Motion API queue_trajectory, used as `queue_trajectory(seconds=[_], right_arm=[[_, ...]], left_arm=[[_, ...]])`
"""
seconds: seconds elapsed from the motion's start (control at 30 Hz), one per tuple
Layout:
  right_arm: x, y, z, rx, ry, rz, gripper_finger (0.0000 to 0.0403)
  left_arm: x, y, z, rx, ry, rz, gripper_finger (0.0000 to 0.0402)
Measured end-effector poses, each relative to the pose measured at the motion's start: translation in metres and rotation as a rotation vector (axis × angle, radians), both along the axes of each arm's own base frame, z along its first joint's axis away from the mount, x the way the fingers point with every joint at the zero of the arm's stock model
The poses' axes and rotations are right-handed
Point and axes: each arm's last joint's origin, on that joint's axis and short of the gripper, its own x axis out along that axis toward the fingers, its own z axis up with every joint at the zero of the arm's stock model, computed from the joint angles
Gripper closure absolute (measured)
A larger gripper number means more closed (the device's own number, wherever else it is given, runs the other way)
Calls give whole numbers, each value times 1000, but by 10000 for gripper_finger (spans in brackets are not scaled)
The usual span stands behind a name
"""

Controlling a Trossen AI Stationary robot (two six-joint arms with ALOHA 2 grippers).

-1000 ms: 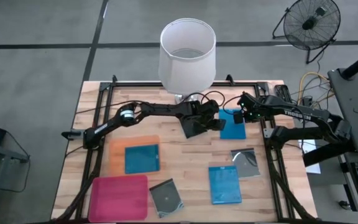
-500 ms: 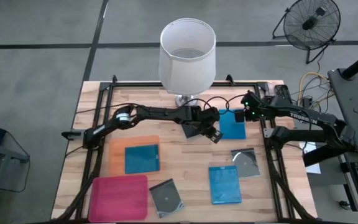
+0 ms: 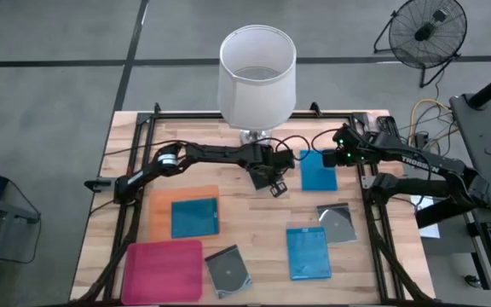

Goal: Pick & place jewel cases by type
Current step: Adjust the top black cd case

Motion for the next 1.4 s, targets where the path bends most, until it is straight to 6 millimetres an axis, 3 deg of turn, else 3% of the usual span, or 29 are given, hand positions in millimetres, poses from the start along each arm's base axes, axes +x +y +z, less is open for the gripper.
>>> queue_trajectory(seconds=[0.13,0.5,1.2,1.4], right_arm=[[1,-1,0,-5,-11,1,394],[2,-1,1,-15,-26,5,394],[3,-2,1,-24,-32,10,394],[3,-2,2,-30,-32,10,394]], left_arm=[[-1,3,0,26,9,3,402],[-11,1,-29,1,103,10,402],[-47,-4,-32,-29,469,28,402],[-51,-3,-15,27,436,42,401]])
